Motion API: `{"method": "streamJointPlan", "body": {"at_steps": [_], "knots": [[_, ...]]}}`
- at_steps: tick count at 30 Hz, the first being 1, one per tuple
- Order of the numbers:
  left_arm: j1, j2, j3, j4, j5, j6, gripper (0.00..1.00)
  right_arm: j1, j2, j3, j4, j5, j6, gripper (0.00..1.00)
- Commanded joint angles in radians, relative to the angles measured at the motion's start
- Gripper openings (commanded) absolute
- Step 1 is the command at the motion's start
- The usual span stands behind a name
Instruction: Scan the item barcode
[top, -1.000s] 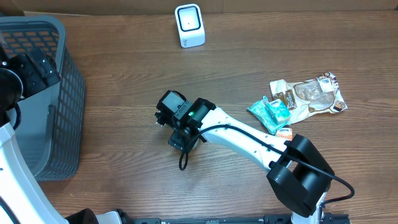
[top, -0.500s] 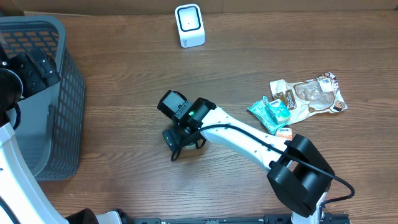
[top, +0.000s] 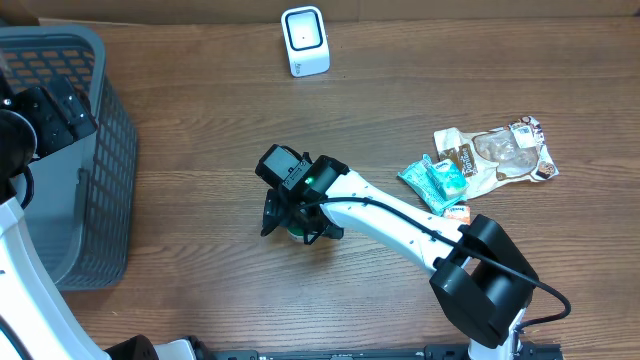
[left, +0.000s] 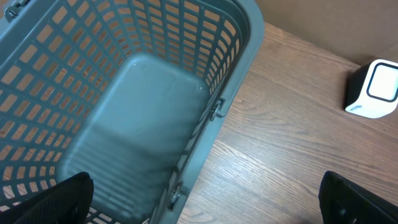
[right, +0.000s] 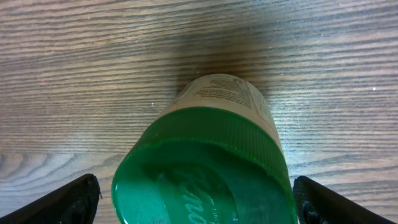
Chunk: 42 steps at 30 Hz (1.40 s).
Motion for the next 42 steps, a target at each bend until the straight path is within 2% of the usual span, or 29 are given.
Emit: {"method": "streamJointPlan", "body": {"at_steps": [1, 6, 8, 11, 15, 16, 19, 25, 28, 31, 32, 38, 42], "knots": [[0.004, 0.002, 0.007, 0.004, -0.006, 0.016, 1.00, -0.005, 0.003, 0.020, 0.003, 0.010, 0.042, 1.00], [0.004, 0.002, 0.007, 0.003, -0.006, 0.016, 0.99, -0.005, 0.004, 0.008, 0.019, 0.062, 0.042, 1.00], [0.004, 0.002, 0.007, 0.003, -0.006, 0.016, 0.99, -0.004, 0.004, -0.006, 0.037, 0.061, 0.043, 0.97], [0.004, 0.002, 0.007, 0.004, -0.006, 0.016, 1.00, -0.004, 0.008, -0.008, 0.040, 0.063, 0.042, 0.80], [0.004, 0.002, 0.007, 0.003, -0.006, 0.016, 1.00, -0.004, 0.010, -0.008, 0.032, 0.069, 0.018, 0.48], [0.004, 0.002, 0.007, 0.004, -0.006, 0.016, 1.00, -0.004, 0.010, -0.008, 0.031, 0.069, -0.002, 0.45], [0.004, 0.002, 0.007, 0.004, -0.006, 0.016, 1.00, -0.005, 0.010, -0.008, 0.026, 0.069, -0.100, 0.45], [0.004, 0.002, 0.007, 0.003, -0.006, 0.016, 1.00, -0.013, 0.007, 0.008, 0.027, 0.070, -0.429, 0.45], [0.004, 0.002, 0.007, 0.003, -0.006, 0.016, 1.00, -0.016, 0.006, 0.039, 0.027, 0.070, -0.639, 0.45], [0.004, 0.002, 0.007, 0.004, -0.006, 0.016, 1.00, -0.016, 0.003, 0.059, 0.029, 0.070, -0.899, 0.31], [0.004, 0.002, 0.007, 0.004, -0.006, 0.016, 0.99, -0.016, 0.003, 0.061, 0.034, 0.070, -0.995, 0.30], [0.004, 0.002, 0.007, 0.004, -0.006, 0.016, 1.00, -0.016, 0.003, 0.061, 0.034, 0.119, -1.509, 0.32], [0.004, 0.002, 0.007, 0.004, -0.006, 0.016, 1.00, -0.016, 0.003, 0.061, 0.034, 0.122, -1.756, 0.35]]}}
